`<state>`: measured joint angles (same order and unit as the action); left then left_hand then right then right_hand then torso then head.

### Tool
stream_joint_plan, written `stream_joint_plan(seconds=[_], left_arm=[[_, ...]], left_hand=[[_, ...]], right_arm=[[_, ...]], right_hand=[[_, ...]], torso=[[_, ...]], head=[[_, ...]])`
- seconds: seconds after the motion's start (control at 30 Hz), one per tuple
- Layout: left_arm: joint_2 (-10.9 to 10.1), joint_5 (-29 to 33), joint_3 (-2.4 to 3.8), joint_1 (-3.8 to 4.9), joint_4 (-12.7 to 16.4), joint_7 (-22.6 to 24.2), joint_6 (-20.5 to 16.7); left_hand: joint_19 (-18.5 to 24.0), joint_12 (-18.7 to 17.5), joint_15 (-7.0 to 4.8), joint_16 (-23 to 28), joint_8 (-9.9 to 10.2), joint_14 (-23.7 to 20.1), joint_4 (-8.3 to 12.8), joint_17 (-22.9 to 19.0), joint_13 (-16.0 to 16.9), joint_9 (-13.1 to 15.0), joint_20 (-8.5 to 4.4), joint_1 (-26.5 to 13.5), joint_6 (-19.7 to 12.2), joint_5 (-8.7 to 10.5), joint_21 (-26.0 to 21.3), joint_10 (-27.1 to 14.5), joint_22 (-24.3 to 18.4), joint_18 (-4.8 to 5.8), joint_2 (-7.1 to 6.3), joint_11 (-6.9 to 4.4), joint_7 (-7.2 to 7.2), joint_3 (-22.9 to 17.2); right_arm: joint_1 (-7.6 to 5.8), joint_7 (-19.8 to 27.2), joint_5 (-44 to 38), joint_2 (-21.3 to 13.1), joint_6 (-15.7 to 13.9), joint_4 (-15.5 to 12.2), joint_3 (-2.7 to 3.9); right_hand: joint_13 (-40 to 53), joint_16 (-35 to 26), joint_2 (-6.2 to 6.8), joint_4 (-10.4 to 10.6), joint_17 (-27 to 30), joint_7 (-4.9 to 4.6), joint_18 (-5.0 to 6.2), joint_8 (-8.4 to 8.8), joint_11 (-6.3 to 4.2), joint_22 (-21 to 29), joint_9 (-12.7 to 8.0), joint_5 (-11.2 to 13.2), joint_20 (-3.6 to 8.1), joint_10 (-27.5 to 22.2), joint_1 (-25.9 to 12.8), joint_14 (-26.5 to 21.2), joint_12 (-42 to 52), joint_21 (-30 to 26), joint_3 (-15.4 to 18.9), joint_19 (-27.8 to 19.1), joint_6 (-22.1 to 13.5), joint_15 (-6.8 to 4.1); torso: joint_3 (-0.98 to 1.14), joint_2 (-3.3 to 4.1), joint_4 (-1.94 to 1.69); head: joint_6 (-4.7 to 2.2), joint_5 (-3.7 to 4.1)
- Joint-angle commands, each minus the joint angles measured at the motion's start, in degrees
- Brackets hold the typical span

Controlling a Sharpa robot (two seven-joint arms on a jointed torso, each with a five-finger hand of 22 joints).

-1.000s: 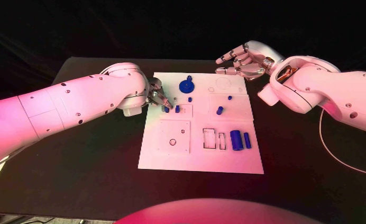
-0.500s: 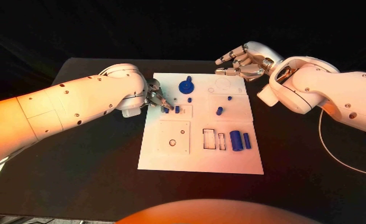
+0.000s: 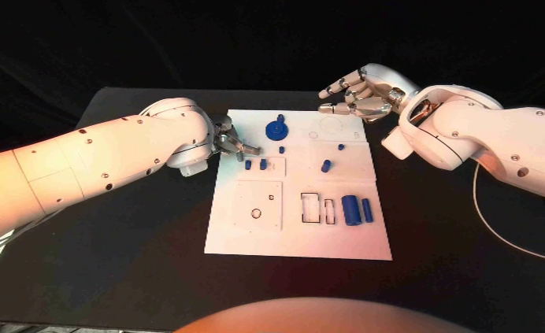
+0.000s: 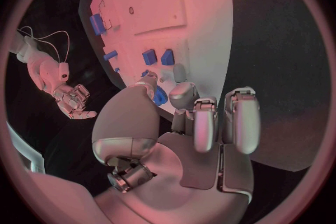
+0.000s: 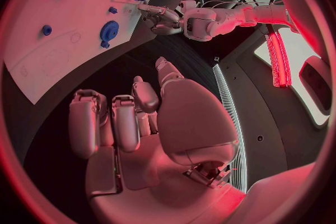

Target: Assemble the parts on the task board

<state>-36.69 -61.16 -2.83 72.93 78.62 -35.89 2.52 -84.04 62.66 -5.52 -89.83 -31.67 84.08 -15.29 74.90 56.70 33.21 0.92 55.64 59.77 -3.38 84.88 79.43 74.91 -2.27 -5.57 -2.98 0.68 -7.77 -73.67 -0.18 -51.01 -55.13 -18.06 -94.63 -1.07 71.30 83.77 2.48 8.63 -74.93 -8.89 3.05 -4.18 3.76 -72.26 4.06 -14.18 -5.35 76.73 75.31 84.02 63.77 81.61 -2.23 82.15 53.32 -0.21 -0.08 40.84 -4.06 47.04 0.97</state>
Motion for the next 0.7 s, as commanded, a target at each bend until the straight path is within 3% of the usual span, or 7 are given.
stream_joint_plan(seconds=[0.03,0.17,0.27,0.4,0.5,0.63,0.7], left_arm=[[-0.29,2.49,0.08,-0.01,0.35,3.32,-7.38],[-0.75,5.17,0.11,-0.02,0.52,6.61,-10.78],[-0.86,8.01,0.11,-0.02,0.49,11.22,-12.57],[-0.41,9.23,0.09,-0.02,0.20,18.80,-13.30],[0.75,5.41,-0.05,-0.10,-0.60,25.93,-13.37],[2.43,-2.53,-0.25,-0.68,-1.92,32.84,-14.08],[3.41,-6.63,-0.31,-1.01,-2.70,34.70,-13.97]], left_hand=[[-2.50,-1.71,-0.31,-0.17,0.36,5.92,-1.06,15.10,-1.81,-0.08,-0.40,0.25,-0.51,-0.05,-1.12,-1.16,8.59,0.36,0.80,0.20,0.45,1.71],[-0.51,-7.45,0.20,-0.17,0.21,5.92,-1.39,15.10,-8.32,0.22,-0.03,-0.18,-3.34,-1.40,-4.82,-5.35,5.01,-0.66,2.00,1.00,1.30,4.39],[4.33,-15.45,1.67,2.73,0.91,4.48,-1.70,11.16,-17.09,-0.31,1.21,1.28,-8.29,-3.23,-13.69,-12.80,-3.17,-2.71,2.88,2.75,3.24,6.38],[18.65,-19.78,4.54,19.95,3.38,-6.32,2.77,-8.24,-19.58,-2.31,3.27,11.54,-14.81,-3.91,-37.84,-22.37,-23.76,-7.06,2.84,6.01,6.52,5.31],[23.32,-26.71,6.40,34.87,6.84,-17.44,7.41,-22.94,-24.29,-5.55,4.94,22.66,-18.22,-3.88,-45.23,-30.44,-28.71,-7.38,3.71,8.13,8.52,1.11],[22.64,-34.79,7.01,38.59,11.41,-19.25,9.76,-27.85,-32.51,-10.94,6.15,28.70,-17.44,-3.29,-47.78,-30.86,-30.66,-8.13,1.66,8.80,8.63,-2.87],[20.78,-41.31,7.15,38.73,15.94,-17.81,9.43,-30.35,-40.71,-16.55,6.87,29.12,-13.68,-3.08,-48.71,-27.10,-31.53,-7.96,-0.56,9.37,7.73,-5.15]], right_arm=[[0.06,0.36,-0.24,0.06,0.96,0.04,0.00],[0.13,0.35,-0.24,-0.05,0.91,0.03,0.00],[0.15,0.32,-0.24,-0.13,0.90,0.01,0.00],[0.17,0.32,-0.24,-0.15,0.89,0.00,0.00],[0.18,0.32,-0.24,-0.10,0.92,0.03,0.00],[0.20,0.31,-0.24,0.05,1.01,0.08,0.00],[0.20,0.29,-0.24,0.13,1.03,0.10,0.00]], right_hand=[[-0.01,-0.22,-0.08,0.27,-4.20,0.02,0.59,0.27,-0.02,0.07,-0.06,-0.36,0.11,-0.23,-0.42,3.62,-0.17,-0.26,0.20,-0.37,0.47,-0.52],[0.01,-0.23,-0.08,0.26,-4.18,0.02,0.59,0.27,-0.02,0.08,-0.06,-0.37,0.11,-0.22,-0.41,3.62,-0.14,-0.27,0.20,-0.37,0.47,-0.52],[0.01,-0.23,-0.08,0.26,-4.18,0.02,0.59,0.27,-0.02,0.08,-0.06,-0.37,0.11,-0.22,-0.41,3.62,-0.14,-0.27,0.20,-0.37,0.47,-0.52],[0.01,-0.23,-0.08,0.26,-4.18,0.02,0.59,0.27,-0.02,0.08,-0.06,-0.37,0.11,-0.22,-0.41,3.62,-0.14,-0.27,0.20,-0.37,0.47,-0.52],[0.01,-0.23,-0.08,0.26,-4.18,0.02,0.59,0.27,-0.02,0.08,-0.06,-0.37,0.11,-0.22,-0.41,3.62,-0.14,-0.27,0.20,-0.37,0.47,-0.52],[0.02,-0.22,-0.09,0.25,-4.20,0.02,0.59,0.27,-0.03,0.07,-0.06,-0.38,0.11,-0.21,-0.40,3.63,-0.13,-0.26,0.20,-0.36,0.47,-0.52],[0.03,-0.21,-0.10,0.24,-4.24,0.03,0.59,0.28,-0.03,0.06,-0.07,-0.40,0.11,-0.21,-0.37,3.63,-0.11,-0.26,0.20,-0.36,0.46,-0.52]], torso=[[-0.03,0.04,-0.03],[0.02,0.02,0.01],[0.06,0.02,-0.03],[0.01,0.05,-0.02],[0.00,0.03,-0.06],[0.00,0.05,0.03],[0.04,0.05,0.02]], head=[[0.03,0.09],[0.09,0.20],[0.09,0.25],[-0.20,0.64],[-0.37,0.75],[-0.61,0.89],[-0.63,0.94]])
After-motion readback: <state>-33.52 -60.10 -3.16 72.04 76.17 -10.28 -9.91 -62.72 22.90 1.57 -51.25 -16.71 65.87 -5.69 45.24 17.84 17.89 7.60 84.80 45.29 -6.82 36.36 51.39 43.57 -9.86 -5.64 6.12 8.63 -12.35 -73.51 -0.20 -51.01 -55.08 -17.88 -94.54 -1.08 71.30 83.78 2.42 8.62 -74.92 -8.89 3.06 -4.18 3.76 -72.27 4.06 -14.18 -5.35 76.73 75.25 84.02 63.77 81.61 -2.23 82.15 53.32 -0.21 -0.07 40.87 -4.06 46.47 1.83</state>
